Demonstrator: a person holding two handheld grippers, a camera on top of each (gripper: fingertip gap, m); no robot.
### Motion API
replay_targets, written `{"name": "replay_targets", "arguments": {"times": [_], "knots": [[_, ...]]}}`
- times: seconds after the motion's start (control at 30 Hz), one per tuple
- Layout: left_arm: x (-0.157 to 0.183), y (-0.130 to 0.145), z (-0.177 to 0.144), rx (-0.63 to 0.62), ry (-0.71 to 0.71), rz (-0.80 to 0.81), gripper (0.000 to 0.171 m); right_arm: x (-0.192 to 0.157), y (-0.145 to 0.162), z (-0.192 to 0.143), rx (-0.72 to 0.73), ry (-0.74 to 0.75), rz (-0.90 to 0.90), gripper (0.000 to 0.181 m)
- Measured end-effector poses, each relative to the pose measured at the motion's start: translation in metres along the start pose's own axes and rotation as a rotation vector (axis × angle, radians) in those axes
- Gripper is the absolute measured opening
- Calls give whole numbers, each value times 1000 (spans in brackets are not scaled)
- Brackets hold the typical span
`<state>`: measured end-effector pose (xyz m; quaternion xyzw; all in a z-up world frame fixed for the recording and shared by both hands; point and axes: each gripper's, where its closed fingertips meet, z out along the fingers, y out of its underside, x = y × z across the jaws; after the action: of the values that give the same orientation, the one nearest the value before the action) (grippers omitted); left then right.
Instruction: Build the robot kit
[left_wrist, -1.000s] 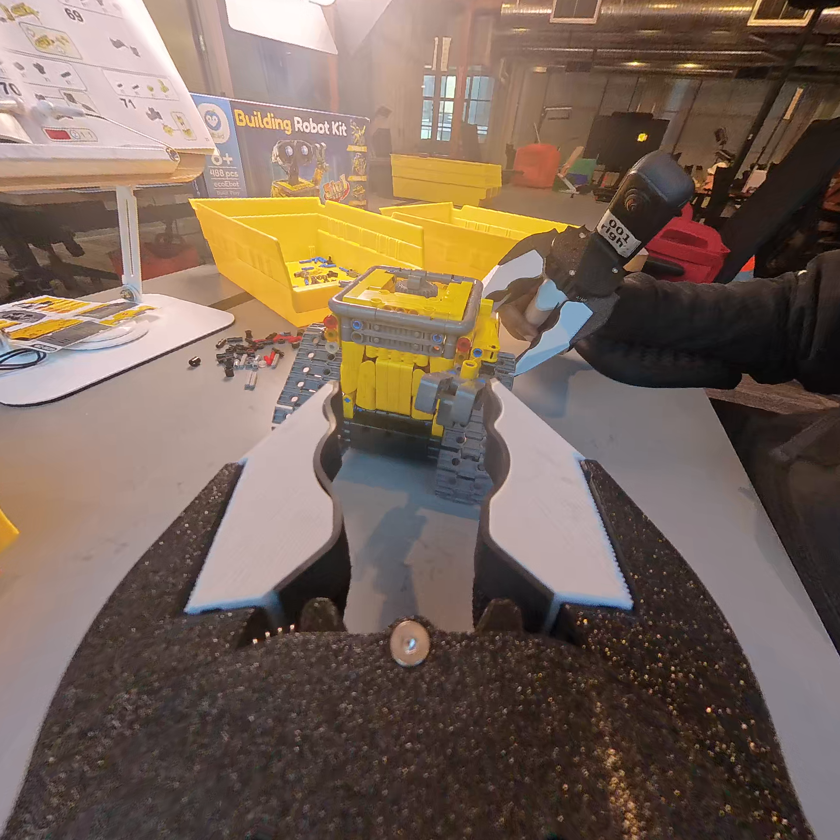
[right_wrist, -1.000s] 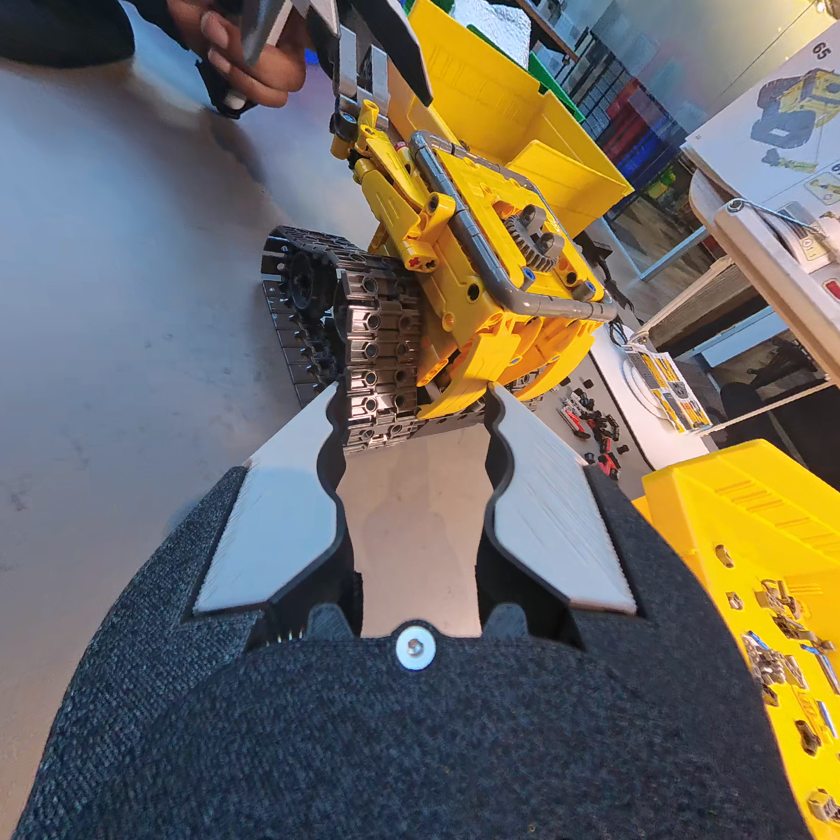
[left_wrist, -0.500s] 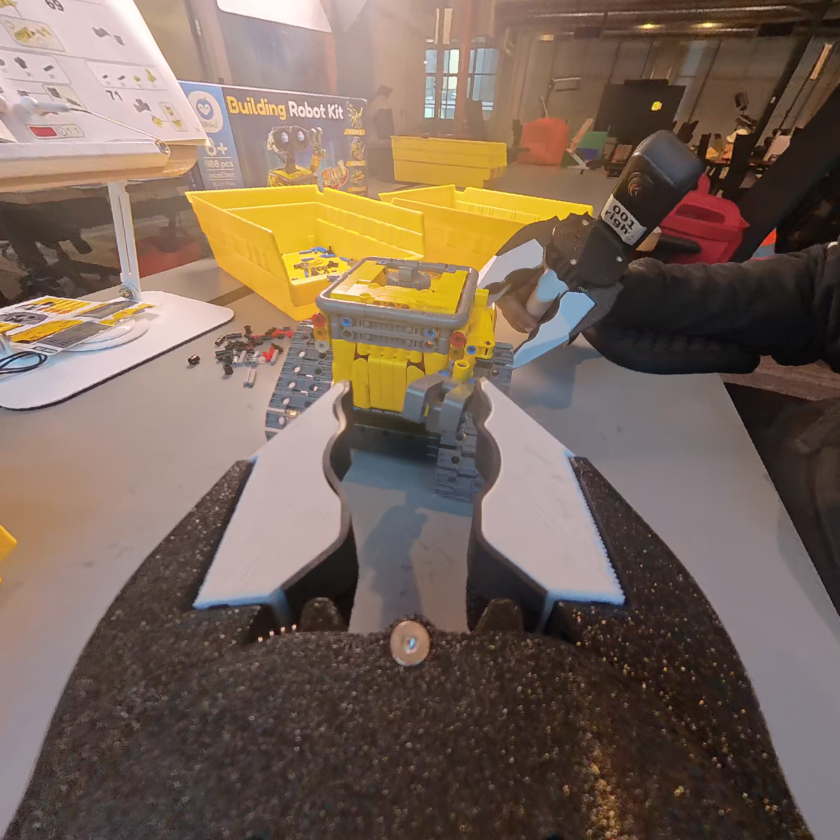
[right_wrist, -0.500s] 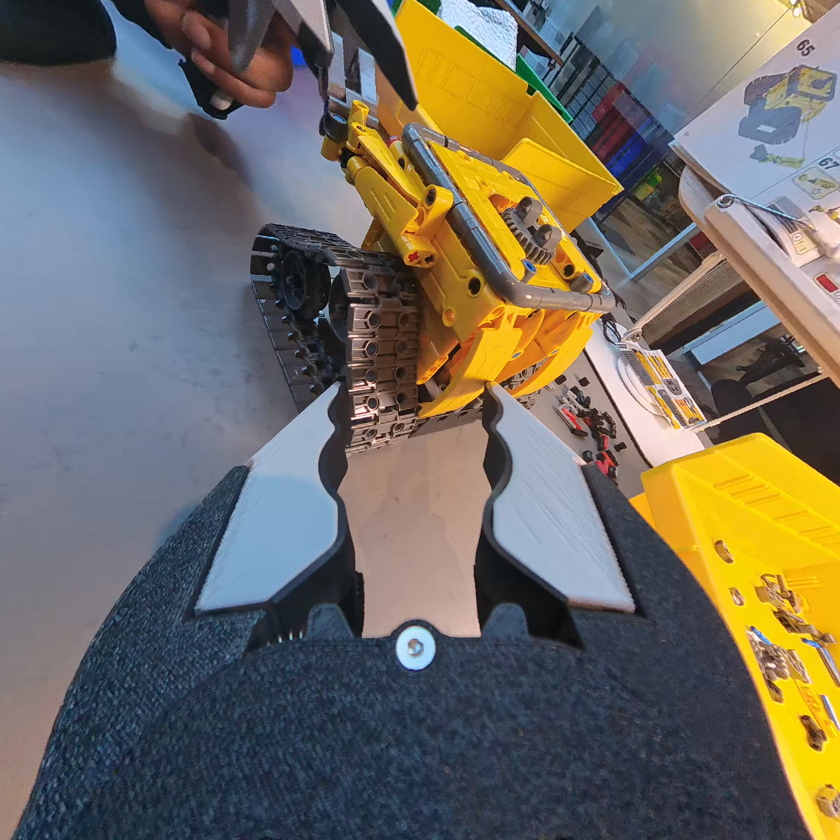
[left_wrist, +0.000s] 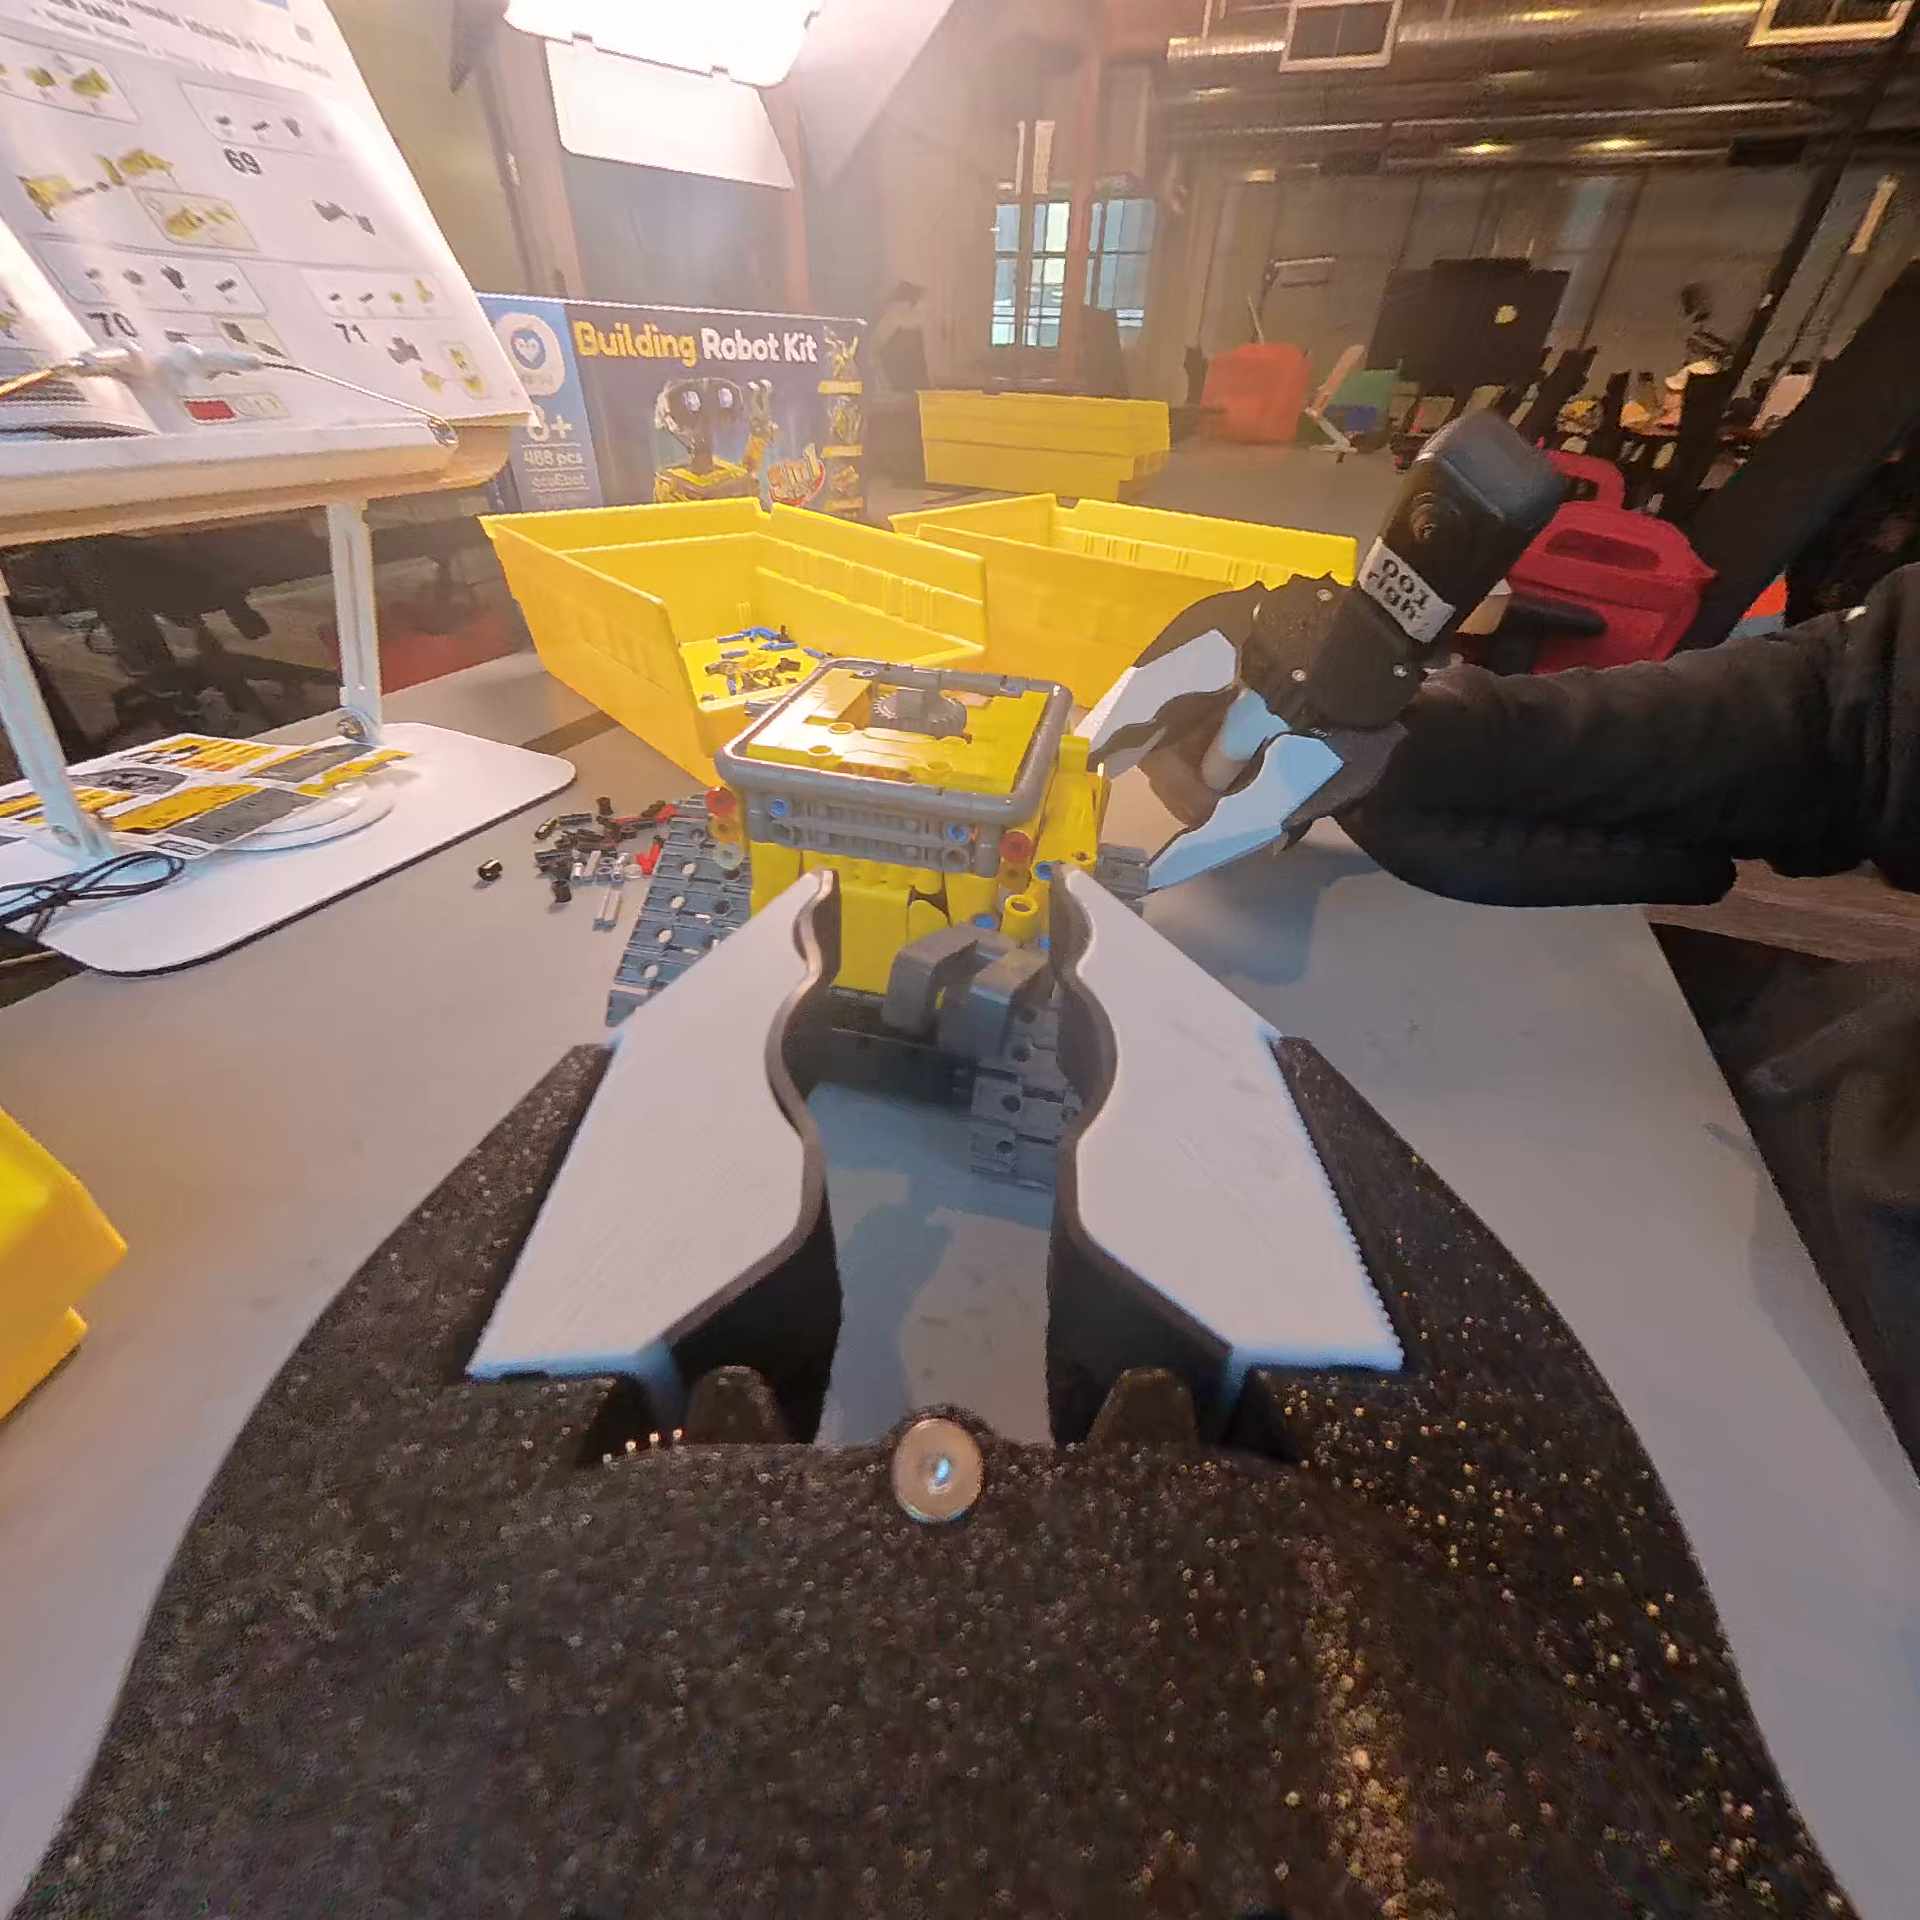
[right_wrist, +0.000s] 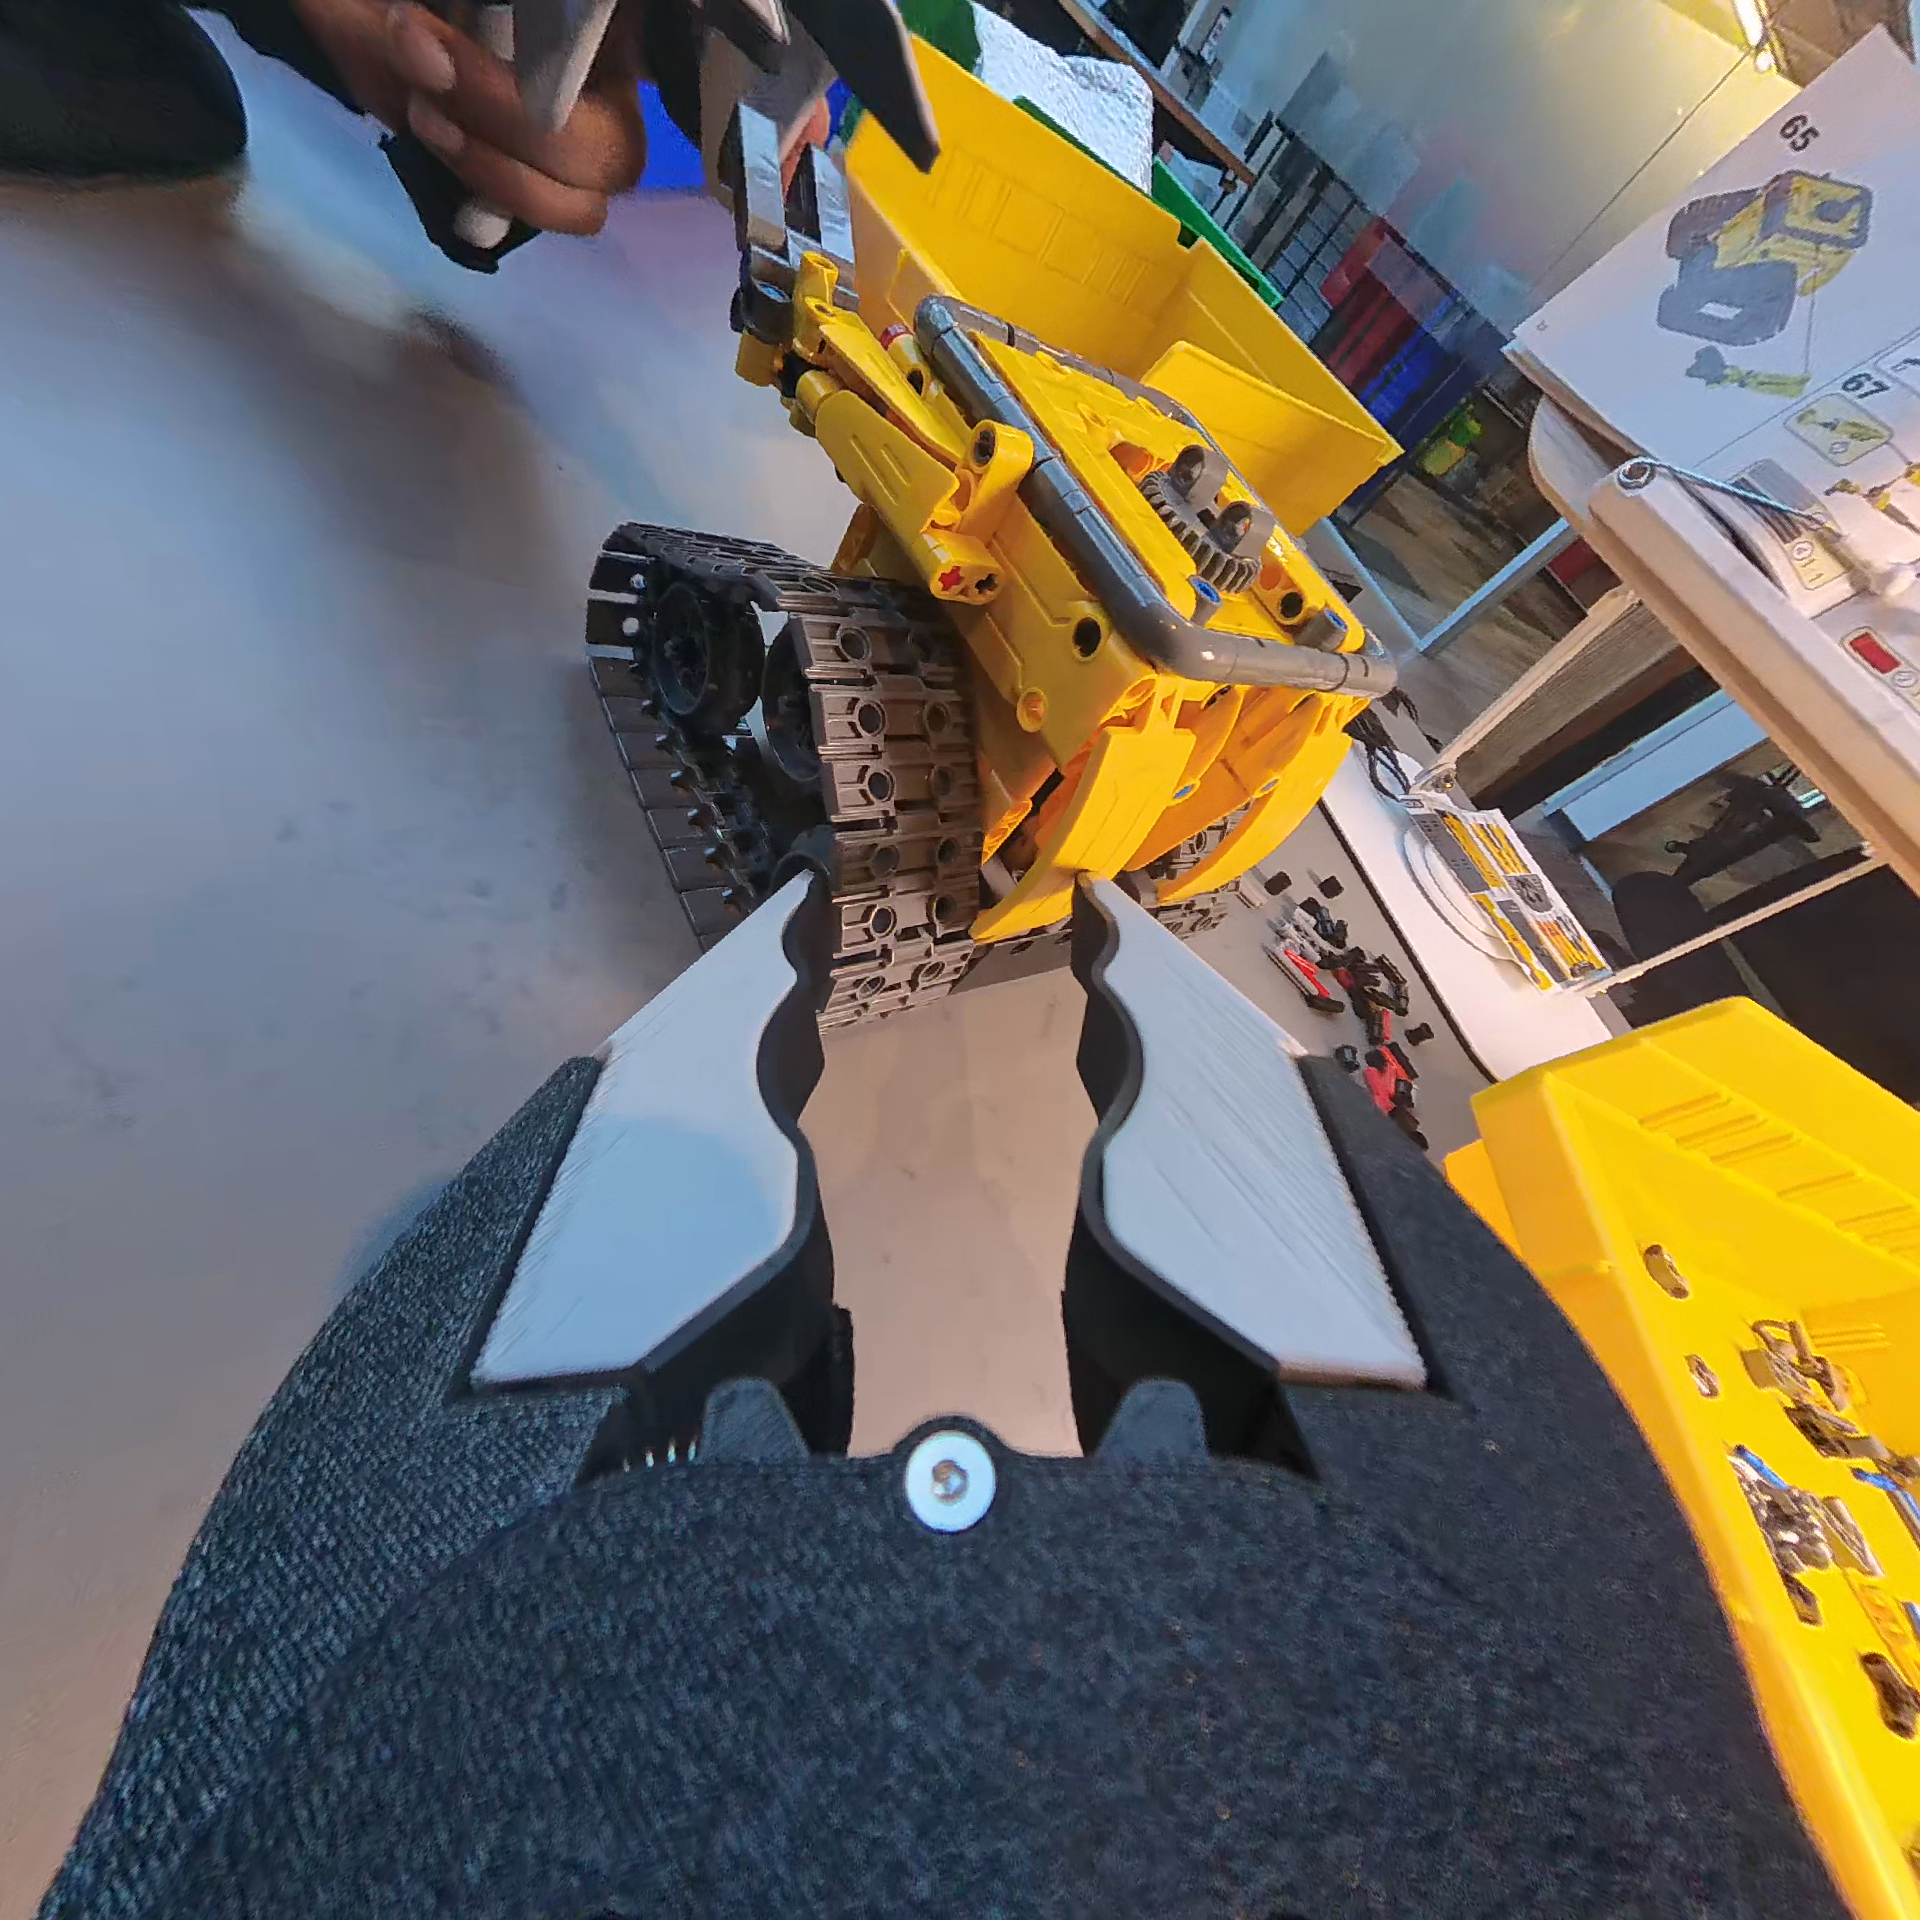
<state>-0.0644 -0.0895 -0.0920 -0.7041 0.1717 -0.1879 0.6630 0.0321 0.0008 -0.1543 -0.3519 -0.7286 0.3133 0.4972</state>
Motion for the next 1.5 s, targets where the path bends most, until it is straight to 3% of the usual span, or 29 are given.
{"name": "replay_targets", "arguments": {"times": [0.1,0.3,0.57,0.87,1.2,1.33,1.5], "knots": [[-2,4,2,-36,-34,53,50,-3,-2,0,-3,-2,-15,46],[6,16,9,-117,-48,132,52,-4,-3,2,-1,-6,-15,46],[2,11,7,-67,-36,59,56,0,3,5,-7,-11,32,43],[-16,-12,-7,145,18,-151,64,4,8,3,-28,-19,58,35],[-26,-5,-6,124,-3,-192,66,25,25,-2,-72,21,164,30],[-25,-2,-5,102,-13,-180,66,23,26,-1,-79,14,151,22],[-24,3,-2,67,-31,-147,65,21,28,1,-96,23,126,25]]}}
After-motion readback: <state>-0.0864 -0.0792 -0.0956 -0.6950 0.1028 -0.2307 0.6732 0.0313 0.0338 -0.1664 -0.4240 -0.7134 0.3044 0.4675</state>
